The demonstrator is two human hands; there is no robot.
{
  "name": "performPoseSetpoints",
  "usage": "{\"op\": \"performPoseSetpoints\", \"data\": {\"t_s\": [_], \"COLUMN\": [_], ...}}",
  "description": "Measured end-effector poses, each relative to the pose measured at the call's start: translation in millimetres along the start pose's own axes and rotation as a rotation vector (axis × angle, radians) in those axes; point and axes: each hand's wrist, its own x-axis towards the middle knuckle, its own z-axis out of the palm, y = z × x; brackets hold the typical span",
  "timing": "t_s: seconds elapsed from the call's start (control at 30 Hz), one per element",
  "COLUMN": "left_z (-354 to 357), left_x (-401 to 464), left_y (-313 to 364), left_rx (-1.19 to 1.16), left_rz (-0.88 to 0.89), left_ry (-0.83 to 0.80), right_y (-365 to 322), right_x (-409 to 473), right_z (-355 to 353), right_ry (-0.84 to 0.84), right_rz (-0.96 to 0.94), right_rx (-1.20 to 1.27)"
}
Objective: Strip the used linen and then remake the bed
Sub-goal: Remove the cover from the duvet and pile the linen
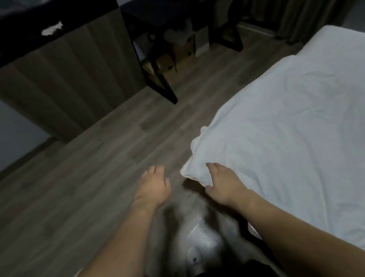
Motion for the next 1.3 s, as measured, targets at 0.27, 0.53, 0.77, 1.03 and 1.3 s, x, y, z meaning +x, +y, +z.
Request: {"op": "performPoseSetpoints", "data": {"t_s": [0.27, 0.53, 0.77, 1.03, 1.3], "left_z": [-62, -153, -194, -199, -188], "left_x": [136, 301, 476, 602, 715], "left_y": [-46, -13, -3, 151, 289], "left_rx": [-0.02, 0.012, -0.03, 0.061, 0.191], "left_rz": [-0.027, 0.231, 0.371, 0.831, 1.054], "left_ry": [0.01, 0.06, -0.05, -0.188, -0.391], "right_y": [-35, -17, -9, 56, 153], "right_x": [143, 285, 398, 413, 471], "right_z": [-48, -133, -177, -222, -274], "right_ry": [0.008, 0.116, 0.279, 0.479, 0.695], "right_rz": [0.081, 0.291, 0.514, 0.923, 1.118], "right_rx": [-0.009, 0.1, 0.263, 0.447, 0.671]}}
